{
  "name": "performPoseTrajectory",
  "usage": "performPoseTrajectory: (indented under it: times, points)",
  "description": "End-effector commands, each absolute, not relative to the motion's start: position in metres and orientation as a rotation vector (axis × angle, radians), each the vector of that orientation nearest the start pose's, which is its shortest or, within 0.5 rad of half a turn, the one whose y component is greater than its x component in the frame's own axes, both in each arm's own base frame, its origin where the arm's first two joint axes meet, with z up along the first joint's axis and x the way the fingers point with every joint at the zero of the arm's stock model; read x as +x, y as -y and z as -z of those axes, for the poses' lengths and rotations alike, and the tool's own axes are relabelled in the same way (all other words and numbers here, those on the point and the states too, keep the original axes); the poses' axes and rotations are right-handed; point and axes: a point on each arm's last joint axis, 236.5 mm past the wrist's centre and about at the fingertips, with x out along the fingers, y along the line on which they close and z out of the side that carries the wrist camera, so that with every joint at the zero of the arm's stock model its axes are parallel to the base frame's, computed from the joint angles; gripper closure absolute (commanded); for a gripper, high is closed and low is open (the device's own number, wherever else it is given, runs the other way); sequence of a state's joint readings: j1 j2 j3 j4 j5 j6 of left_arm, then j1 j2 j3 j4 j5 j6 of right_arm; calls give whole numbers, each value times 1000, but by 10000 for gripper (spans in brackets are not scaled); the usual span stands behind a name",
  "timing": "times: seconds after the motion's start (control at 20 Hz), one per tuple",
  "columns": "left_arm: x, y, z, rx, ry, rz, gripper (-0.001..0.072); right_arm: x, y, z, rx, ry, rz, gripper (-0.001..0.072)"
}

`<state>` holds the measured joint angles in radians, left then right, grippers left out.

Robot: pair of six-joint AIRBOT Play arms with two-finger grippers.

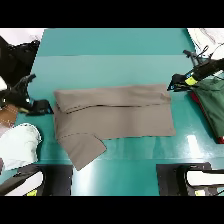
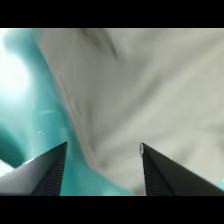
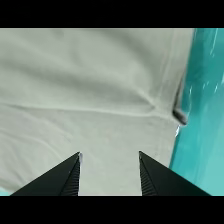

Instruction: Fold the shirts.

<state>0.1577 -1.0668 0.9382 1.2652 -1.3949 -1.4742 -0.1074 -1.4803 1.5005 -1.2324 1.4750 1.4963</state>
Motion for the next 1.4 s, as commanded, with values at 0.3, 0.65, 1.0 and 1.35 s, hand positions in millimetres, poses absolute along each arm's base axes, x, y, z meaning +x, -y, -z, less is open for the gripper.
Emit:
performPoseTrajectory:
  times: [0.3, 0.65, 1.0, 1.35]
  points:
    - [142, 79, 41, -572, -1643, 136, 172, 410, -30, -69, 271, -1298, -218, 296]
    - [134, 88, 77, -660, -1638, 95, 172, 410, -30, -69, 271, -1299, -219, 300]
    - [152, 85, 87, -708, -1555, 39, 172, 410, -30, -69, 271, -1298, -219, 300]
    - [166, 85, 85, -738, -1495, 31, 287, 408, -30, -69, 270, -1309, -221, 300]
